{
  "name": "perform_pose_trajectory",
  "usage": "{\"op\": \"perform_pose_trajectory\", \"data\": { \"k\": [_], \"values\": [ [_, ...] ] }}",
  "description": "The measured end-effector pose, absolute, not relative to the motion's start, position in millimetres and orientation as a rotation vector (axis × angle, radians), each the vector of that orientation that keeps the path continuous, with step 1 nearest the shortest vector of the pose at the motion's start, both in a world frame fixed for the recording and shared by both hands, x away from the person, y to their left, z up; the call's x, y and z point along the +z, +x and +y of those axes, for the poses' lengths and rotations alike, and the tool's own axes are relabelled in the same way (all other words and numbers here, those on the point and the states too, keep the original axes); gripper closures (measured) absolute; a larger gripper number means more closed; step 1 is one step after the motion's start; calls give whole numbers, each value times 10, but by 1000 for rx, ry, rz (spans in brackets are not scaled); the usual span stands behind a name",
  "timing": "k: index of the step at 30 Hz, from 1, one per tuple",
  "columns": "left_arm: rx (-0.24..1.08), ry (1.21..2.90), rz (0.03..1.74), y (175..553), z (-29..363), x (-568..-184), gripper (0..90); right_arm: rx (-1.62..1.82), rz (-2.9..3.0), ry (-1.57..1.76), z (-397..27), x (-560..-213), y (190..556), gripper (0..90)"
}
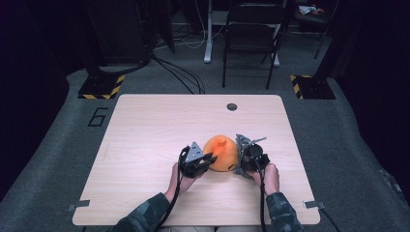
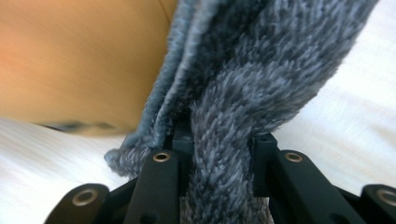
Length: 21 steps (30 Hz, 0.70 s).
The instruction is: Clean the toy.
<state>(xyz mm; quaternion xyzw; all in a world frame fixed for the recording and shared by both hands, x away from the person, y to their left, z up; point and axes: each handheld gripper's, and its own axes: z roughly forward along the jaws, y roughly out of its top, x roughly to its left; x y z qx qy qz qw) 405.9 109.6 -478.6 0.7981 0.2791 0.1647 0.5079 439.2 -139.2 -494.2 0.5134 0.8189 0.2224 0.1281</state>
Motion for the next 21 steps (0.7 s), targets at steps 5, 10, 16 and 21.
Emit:
{"op": "perform_pose_trajectory", "data": {
  "k": [5,10,16,21],
  "values": [
    [394,1918,682,4063,1105,-4783,775,612,2380,1476,-1400,-4812,4373,710],
    [393,1917,678,4063,1102,-4786,775,877,2244,1436,-1465,-4346,4283,710],
    [399,1924,671,4055,1084,-4787,758,929,2282,1286,-1152,-4298,4187,714],
    [365,1913,659,4083,1109,-4784,668,914,2275,1311,-1136,-4473,4207,725]
  ]
}}
